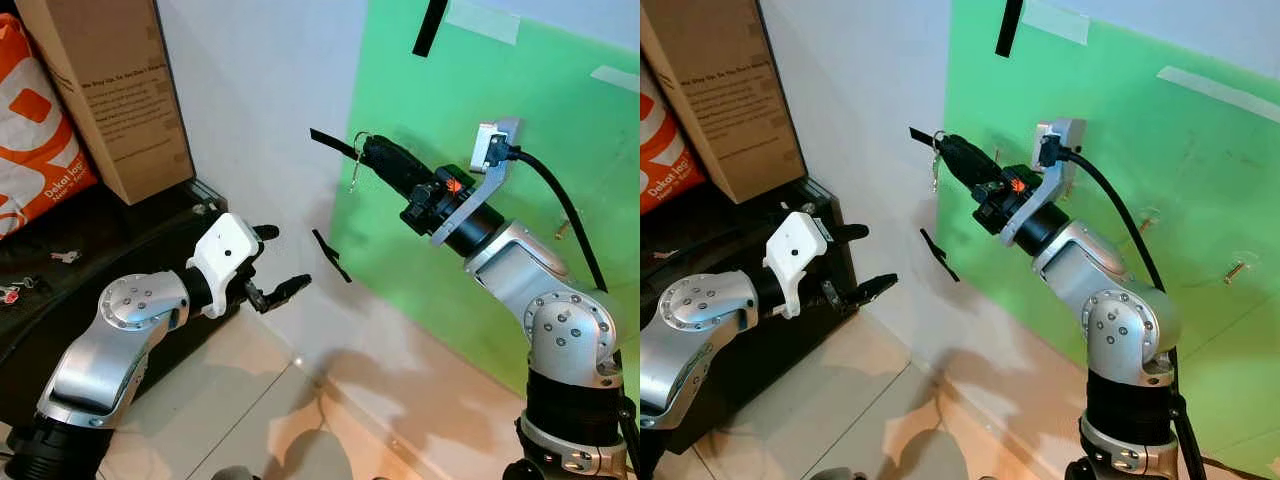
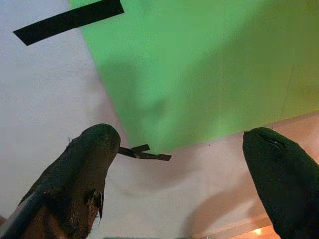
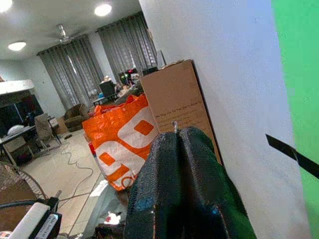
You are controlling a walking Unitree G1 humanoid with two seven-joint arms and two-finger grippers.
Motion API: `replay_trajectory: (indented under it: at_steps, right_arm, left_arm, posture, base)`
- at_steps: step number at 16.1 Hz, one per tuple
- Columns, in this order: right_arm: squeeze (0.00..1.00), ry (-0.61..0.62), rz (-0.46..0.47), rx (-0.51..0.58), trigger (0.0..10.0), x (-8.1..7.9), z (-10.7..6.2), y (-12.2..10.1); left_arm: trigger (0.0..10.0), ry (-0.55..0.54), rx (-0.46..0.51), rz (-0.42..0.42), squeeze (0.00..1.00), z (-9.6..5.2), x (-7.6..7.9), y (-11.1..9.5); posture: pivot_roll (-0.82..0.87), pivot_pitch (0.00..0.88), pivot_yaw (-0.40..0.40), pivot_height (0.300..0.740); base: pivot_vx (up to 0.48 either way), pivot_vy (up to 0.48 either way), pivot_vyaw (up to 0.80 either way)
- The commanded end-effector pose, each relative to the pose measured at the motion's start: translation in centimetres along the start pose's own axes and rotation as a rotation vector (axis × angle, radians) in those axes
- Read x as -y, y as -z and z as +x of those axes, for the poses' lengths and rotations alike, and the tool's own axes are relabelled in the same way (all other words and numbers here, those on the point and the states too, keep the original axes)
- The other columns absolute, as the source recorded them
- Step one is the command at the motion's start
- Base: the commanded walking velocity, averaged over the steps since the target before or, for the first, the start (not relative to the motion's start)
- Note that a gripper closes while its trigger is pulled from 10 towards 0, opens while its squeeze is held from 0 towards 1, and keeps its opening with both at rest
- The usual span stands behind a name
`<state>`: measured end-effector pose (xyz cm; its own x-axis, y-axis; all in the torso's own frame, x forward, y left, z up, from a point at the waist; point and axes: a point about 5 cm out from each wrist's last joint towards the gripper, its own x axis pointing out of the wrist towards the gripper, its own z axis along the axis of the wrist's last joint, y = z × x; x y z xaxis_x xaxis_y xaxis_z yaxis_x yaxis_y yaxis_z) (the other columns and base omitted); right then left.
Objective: Hang keys on a hook
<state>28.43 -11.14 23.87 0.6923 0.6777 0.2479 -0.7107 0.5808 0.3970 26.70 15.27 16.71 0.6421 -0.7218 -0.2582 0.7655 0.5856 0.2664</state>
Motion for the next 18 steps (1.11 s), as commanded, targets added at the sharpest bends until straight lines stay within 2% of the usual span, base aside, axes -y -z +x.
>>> replay_trajectory:
  at_steps: [1,3,6,8,15,18]
  right_arm:
    - [0.00,0.029,-0.007,-0.032,10.0,0.2,0.2,0.1]
    - [0.00,0.210,0.028,-0.098,10.0,2.0,0.7,1.7]
    - [0.00,0.387,0.108,-0.094,10.0,3.8,0.9,3.0]
    - [0.00,0.410,0.127,-0.077,10.0,3.9,0.9,3.1]
    - [0.00,0.483,0.193,0.051,10.0,5.1,0.6,1.4]
    - [0.00,0.516,0.201,0.027,10.0,5.4,0.5,1.8]
  left_arm:
    - [10.0,0.021,0.004,0.021,0.04,0.2,0.2,-0.3]
    - [10.0,0.023,0.004,0.021,0.04,0.2,0.2,-0.3]
    - [10.0,0.020,0.030,0.020,0.04,0.3,0.1,-0.7]
    - [10.0,0.021,0.051,0.012,0.04,0.3,0.1,-1.1]
    - [10.0,0.036,0.056,0.011,0.04,0.3,0.3,-1.2]
    - [10.0,0.040,0.057,0.009,0.04,0.3,0.3,-1.2]
  posture:
    - [0.05,0.000,-0.055,0.740]
    - [0.05,0.000,-0.055,0.740]
    - [0.05,0.000,-0.058,0.740]
    - [0.05,0.000,-0.058,0.740]
    - [0.06,0.000,-0.063,0.740]
    - [0.06,0.000,-0.064,0.740]
  base:
    - [0.000,0.000,0.00]
    - [0.000,0.000,0.00]
    - [0.000,0.000,0.00]
    - [0.000,0.000,0.00]
    - [0.000,0.000,0.00]
    - [0.000,0.000,0.00]
